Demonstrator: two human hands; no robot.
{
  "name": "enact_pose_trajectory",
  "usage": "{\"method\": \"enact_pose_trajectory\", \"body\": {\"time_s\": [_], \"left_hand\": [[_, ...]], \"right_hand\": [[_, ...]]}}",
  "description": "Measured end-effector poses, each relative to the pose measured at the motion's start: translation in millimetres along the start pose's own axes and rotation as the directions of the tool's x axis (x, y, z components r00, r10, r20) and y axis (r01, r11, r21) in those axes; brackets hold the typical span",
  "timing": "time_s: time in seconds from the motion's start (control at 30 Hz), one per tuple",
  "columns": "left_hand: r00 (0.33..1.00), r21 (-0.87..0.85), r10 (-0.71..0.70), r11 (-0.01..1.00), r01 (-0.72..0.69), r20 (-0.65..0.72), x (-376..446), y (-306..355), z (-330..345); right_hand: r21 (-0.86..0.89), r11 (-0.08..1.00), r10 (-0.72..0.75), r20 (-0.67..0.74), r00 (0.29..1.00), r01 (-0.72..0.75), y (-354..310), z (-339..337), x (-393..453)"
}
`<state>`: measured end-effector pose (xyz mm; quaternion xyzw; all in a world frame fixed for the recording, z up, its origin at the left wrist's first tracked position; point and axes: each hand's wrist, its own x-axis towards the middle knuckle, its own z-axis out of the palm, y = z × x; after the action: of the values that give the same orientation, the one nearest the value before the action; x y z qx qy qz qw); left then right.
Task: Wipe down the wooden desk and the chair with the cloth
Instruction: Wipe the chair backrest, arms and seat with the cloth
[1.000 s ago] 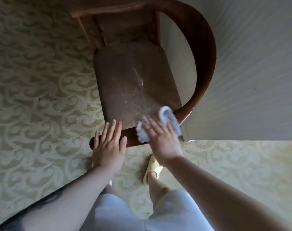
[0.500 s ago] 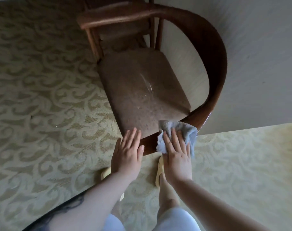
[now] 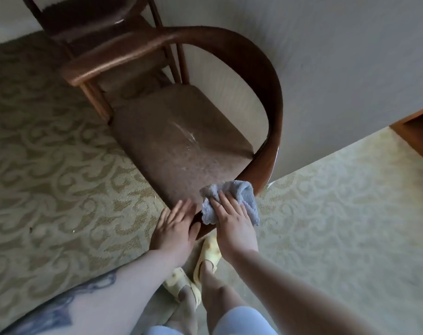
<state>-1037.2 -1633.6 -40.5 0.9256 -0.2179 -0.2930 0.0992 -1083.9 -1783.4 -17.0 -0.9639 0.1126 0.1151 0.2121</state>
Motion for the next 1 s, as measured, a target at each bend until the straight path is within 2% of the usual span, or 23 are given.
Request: {"method": "enact_pose_trajectory", "body": {"time_s": [0.07, 0.23, 0.4, 0.5, 0.67, 0.8, 1.0], "left_hand": [[0.999, 0.065, -0.014, 0.998, 0.011, 0.044, 11.1, -7.3, -21.4], [0.992, 0.098, -0.124, 0.988, 0.123, 0.007, 36.4, -29.1, -73.6], [0.989, 0.087, -0.149, 0.985, 0.148, -0.002, 47.8, -55.4, -104.8], [0.993, 0.094, -0.116, 0.989, 0.114, 0.016, 54.3, -76.7, -120.6], [0.999, 0.134, -0.006, 0.991, 0.001, 0.043, 78.6, -132.2, -148.4], [0.988, 0.195, 0.110, 0.972, -0.130, 0.110, 95.1, -195.9, -181.1], [0.979, 0.236, 0.110, 0.960, -0.150, 0.174, 113.1, -263.3, -216.4]], "right_hand": [[-0.033, 0.998, -0.050, 0.062, 0.997, 0.053, -8.0, -11.3, 14.9], [-0.048, 0.998, -0.026, 0.148, 0.989, 0.034, -21.4, -34.3, 50.0], [0.047, 0.996, 0.064, 0.192, 0.979, -0.074, -36.6, -43.1, 72.8], [0.060, 0.990, 0.111, 0.191, 0.975, -0.125, -55.7, -36.7, 83.6], [0.064, 0.957, 0.272, 0.139, 0.952, -0.282, -99.3, -8.1, 113.4], [0.117, 0.881, 0.442, 0.139, 0.886, -0.458, -159.5, 25.3, 132.7], [0.172, 0.815, 0.534, 0.148, 0.832, -0.553, -231.5, 53.1, 140.4]]}}
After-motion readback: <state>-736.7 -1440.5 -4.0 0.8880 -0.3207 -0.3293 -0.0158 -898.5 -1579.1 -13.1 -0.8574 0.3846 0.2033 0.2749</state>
